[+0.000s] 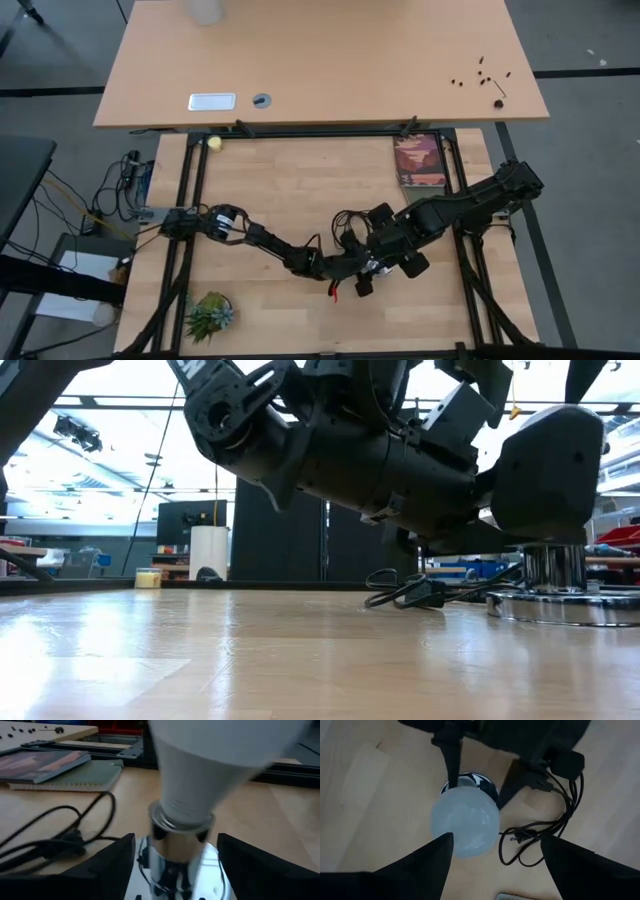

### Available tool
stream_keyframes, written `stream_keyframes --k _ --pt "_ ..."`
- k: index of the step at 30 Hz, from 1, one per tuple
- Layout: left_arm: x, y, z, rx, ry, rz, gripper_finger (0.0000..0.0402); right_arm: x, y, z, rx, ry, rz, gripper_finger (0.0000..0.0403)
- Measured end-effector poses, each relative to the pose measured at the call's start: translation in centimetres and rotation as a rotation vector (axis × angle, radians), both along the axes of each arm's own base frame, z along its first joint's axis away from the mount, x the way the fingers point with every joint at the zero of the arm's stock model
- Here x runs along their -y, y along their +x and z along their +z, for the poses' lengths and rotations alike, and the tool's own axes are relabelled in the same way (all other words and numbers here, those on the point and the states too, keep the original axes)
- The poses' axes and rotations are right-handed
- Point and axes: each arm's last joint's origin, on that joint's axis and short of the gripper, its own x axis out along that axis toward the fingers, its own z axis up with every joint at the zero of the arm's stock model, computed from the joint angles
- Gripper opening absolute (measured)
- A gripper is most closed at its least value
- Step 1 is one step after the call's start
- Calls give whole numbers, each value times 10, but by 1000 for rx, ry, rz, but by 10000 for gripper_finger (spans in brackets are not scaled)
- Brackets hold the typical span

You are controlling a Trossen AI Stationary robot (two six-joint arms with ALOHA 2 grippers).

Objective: Screw lightbulb
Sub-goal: Insert the lightbulb into the silver lamp

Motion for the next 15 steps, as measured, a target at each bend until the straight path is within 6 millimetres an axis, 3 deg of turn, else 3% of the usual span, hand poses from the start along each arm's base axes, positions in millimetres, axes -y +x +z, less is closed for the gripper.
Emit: stream_keyframes --k 6,15 --pt "-11 3 -6 -11 23 9 291 -2 0 0 5 16 -25 310" --pt "-19 6 -7 -24 62 -13 259 -5 -1 0 2 38 -74 310"
